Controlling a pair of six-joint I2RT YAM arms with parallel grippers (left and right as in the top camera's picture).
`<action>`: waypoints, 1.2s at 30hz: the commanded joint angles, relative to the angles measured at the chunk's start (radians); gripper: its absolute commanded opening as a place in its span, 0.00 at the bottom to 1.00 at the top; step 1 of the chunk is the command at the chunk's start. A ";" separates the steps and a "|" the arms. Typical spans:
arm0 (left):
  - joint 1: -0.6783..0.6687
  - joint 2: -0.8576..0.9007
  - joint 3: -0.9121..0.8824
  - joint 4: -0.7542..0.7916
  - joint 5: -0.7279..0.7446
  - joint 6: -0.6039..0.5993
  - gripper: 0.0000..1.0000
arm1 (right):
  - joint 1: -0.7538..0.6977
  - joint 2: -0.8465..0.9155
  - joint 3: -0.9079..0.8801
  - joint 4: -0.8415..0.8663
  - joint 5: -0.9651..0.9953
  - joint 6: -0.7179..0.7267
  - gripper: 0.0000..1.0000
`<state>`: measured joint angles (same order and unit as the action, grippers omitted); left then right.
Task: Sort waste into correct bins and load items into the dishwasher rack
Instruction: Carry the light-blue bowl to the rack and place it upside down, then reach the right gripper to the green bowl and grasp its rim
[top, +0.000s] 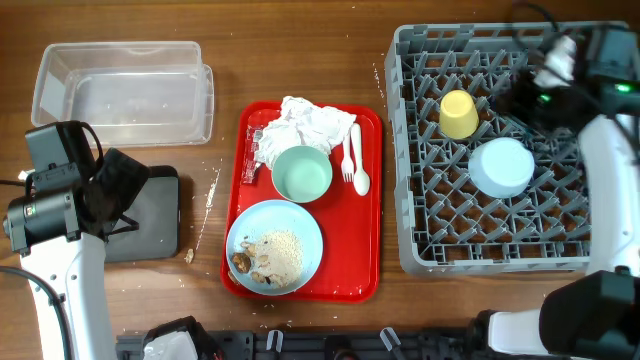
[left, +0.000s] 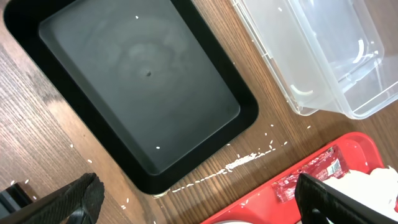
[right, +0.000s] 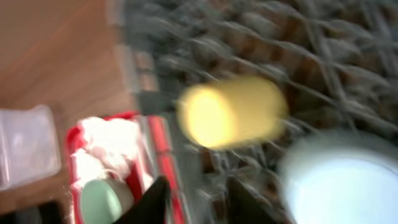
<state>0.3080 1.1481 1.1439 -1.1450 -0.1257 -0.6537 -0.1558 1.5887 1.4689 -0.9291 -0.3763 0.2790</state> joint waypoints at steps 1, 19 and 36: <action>0.006 0.000 0.010 0.000 0.001 -0.013 1.00 | 0.142 0.014 -0.006 0.104 0.079 0.013 0.62; 0.006 0.000 0.010 0.000 0.001 -0.013 1.00 | 0.270 0.227 -0.003 0.081 0.612 0.140 0.14; 0.006 0.000 0.010 0.000 0.001 -0.013 1.00 | 0.334 0.010 0.090 0.028 -0.004 -0.036 0.48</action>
<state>0.3080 1.1481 1.1439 -1.1450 -0.1257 -0.6537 0.1059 1.6642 1.5265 -0.9085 -0.1600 0.3061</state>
